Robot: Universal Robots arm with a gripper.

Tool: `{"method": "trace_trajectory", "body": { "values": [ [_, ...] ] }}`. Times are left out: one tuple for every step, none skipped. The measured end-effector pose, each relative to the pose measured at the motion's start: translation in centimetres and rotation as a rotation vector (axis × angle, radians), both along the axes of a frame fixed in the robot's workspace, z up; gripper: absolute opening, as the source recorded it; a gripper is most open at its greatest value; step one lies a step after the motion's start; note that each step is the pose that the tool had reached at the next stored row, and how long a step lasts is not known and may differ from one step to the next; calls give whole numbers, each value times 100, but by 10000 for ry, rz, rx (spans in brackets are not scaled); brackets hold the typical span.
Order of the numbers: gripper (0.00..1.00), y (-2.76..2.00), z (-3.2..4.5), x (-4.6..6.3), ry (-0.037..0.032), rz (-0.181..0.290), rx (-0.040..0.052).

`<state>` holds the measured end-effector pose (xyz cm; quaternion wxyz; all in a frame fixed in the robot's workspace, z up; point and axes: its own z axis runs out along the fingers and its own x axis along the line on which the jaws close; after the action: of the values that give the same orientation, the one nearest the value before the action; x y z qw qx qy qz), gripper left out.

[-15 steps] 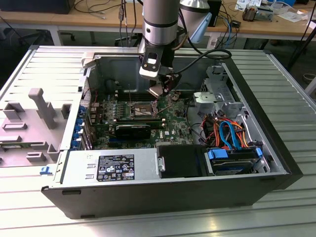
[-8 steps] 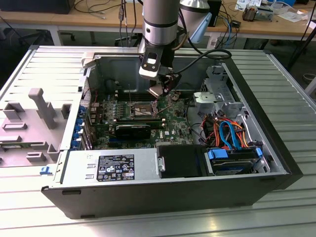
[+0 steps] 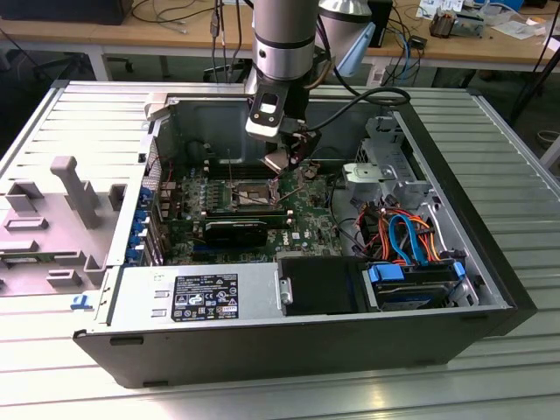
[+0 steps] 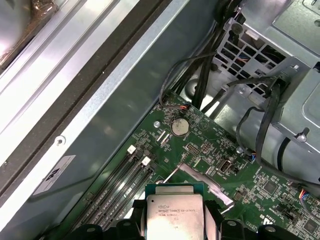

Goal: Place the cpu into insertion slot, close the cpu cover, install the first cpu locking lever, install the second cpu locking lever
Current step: 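Place the cpu into insertion slot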

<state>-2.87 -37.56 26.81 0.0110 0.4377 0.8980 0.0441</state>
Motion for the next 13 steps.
{"method": "trace_trajectory", "body": {
  "values": [
    [55, 0, 0, 0, 0, -17, 0],
    [55, 0, 0, 0, 0, -34, 0],
    [55, 0, -1, 0, 0, -45, 0],
    [55, 0, -1, 0, 0, -54, 0],
    [55, 0, -1, 0, 0, -72, 0],
    [55, 0, -1, 0, 1, -91, 0],
    [55, 0, -1, 0, 1, -99, 0],
    [55, 0, -1, 0, 0, -109, 0],
    [55, 0, -2, 0, 0, -126, 0],
    [55, 0, -2, 0, 1, -138, 0],
    [55, 0, -2, 0, 0, -147, 0],
    [55, 0, -2, 0, 0, -158, 0],
    [55, 0, -2, 0, 0, -170, 0]
  ]
}}
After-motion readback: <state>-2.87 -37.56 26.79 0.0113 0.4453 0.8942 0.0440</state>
